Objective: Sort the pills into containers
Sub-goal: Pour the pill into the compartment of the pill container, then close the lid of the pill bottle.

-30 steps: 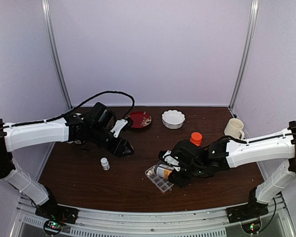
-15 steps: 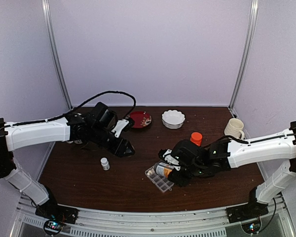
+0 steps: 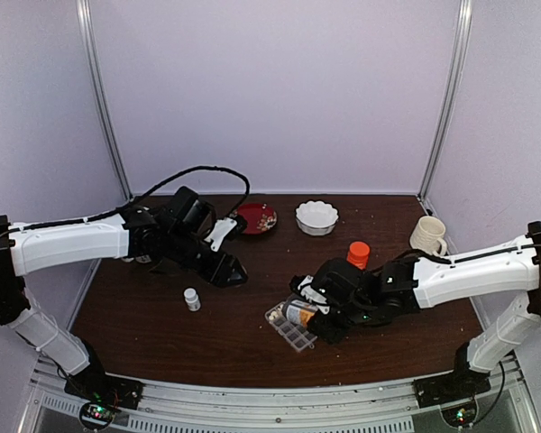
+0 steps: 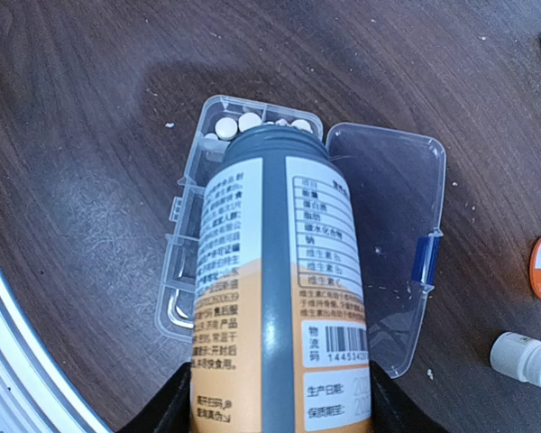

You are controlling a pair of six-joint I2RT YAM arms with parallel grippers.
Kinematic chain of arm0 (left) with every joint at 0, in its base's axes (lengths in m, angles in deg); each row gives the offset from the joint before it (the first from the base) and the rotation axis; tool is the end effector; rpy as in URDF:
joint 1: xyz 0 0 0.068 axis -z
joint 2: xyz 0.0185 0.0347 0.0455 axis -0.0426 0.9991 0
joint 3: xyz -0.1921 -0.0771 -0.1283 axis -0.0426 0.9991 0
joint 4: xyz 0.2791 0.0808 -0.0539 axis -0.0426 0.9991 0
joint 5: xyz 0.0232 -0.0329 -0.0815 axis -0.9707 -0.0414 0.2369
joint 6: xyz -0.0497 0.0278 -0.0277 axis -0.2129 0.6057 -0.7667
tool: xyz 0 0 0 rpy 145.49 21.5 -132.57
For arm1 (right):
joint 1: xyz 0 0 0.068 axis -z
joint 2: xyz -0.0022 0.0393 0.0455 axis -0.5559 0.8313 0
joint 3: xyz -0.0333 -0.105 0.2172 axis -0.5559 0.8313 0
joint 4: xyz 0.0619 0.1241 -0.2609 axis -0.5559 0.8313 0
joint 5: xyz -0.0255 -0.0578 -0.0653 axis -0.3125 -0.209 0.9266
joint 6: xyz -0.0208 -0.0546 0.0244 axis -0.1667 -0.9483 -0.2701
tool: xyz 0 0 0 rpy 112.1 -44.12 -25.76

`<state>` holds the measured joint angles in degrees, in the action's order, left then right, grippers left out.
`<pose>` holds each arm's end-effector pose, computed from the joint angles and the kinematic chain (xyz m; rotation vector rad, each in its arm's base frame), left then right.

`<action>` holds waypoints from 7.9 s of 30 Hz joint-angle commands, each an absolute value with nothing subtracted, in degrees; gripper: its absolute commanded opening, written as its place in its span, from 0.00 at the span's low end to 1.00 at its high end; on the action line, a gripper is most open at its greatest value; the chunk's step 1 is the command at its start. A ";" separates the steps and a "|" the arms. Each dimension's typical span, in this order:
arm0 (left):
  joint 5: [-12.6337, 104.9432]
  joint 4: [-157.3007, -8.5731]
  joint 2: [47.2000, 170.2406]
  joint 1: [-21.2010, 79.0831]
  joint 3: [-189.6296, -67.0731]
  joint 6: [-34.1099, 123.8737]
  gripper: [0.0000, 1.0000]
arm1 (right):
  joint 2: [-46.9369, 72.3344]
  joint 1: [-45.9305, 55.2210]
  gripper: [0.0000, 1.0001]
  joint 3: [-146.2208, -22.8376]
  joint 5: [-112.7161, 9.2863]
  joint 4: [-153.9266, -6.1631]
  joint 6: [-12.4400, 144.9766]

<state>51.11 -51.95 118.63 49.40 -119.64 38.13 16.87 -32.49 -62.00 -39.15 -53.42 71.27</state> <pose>0.2382 -0.2713 0.2034 0.7423 2.4777 -0.7493 0.1378 0.3031 0.1422 -1.1843 2.3703 0.3686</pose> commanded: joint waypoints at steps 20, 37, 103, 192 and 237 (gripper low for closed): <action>49.41 -51.96 122.68 50.42 -122.53 39.14 0.00 | 15.10 -33.21 0.00 -61.92 -39.11 -54.85 74.34; 45.68 -48.99 126.28 51.46 -125.28 40.10 0.00 | 18.39 -33.14 0.00 -64.35 -39.77 -52.53 75.25; 44.69 -47.69 126.36 52.51 -126.04 40.29 0.00 | 19.61 -33.28 0.00 -68.04 -37.31 -45.23 76.88; 43.69 -46.88 126.75 53.15 -126.76 40.38 0.00 | 20.68 -34.01 0.00 -70.13 -44.82 -47.74 77.37; 53.43 -38.20 110.66 53.42 -142.53 36.78 0.00 | -12.36 -34.00 0.00 -34.28 -38.77 -138.97 42.23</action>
<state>50.34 -39.34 113.71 53.14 -139.58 38.29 -14.95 -33.75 -33.17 -38.88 -118.51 52.27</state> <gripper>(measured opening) 0.535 0.547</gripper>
